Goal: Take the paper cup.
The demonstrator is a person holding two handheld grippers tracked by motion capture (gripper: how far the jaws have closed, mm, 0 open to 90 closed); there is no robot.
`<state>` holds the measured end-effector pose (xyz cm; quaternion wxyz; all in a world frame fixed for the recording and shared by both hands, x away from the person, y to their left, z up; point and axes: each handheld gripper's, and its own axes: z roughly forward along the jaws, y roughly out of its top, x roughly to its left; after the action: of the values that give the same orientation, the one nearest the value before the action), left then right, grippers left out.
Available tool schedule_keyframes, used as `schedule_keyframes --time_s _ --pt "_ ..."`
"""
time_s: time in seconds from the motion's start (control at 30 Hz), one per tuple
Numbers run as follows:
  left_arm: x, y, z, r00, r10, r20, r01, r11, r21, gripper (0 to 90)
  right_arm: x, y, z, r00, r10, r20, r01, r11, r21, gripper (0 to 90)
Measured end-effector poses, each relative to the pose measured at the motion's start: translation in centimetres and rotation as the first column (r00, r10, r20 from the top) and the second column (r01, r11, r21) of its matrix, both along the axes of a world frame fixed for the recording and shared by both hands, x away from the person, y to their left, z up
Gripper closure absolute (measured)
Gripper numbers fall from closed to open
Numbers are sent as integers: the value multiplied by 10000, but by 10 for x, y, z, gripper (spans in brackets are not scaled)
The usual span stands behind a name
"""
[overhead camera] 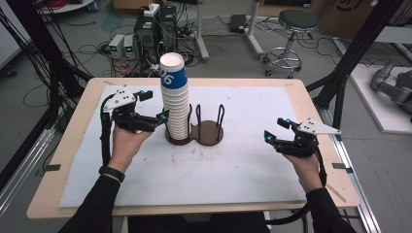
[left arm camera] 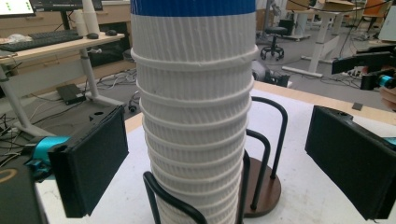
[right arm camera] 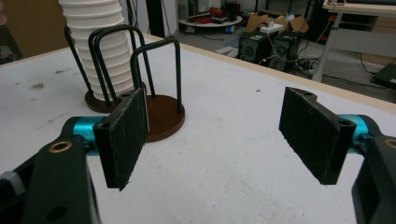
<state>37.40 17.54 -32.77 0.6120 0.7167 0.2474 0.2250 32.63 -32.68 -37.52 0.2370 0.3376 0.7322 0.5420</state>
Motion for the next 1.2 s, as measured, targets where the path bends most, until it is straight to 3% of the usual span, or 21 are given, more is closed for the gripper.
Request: schedule_keyframes --time_s 0.6,0.9,1.2 --pt "39 -20 -2 9971 -650 -386 635 9972 -383 58 0 3 0 9999 129 12 -129 9999 -60 244" --pt "48 -23 -4 9961 -797 -373 772 9949 -644 58 0 4 0 9997 222 38 -222 9997 -73 244" --pt "49 -26 -5 9962 -810 -325 797 9960 -416 104 -1 11 2 9989 470 59 -470 9989 -4 244"
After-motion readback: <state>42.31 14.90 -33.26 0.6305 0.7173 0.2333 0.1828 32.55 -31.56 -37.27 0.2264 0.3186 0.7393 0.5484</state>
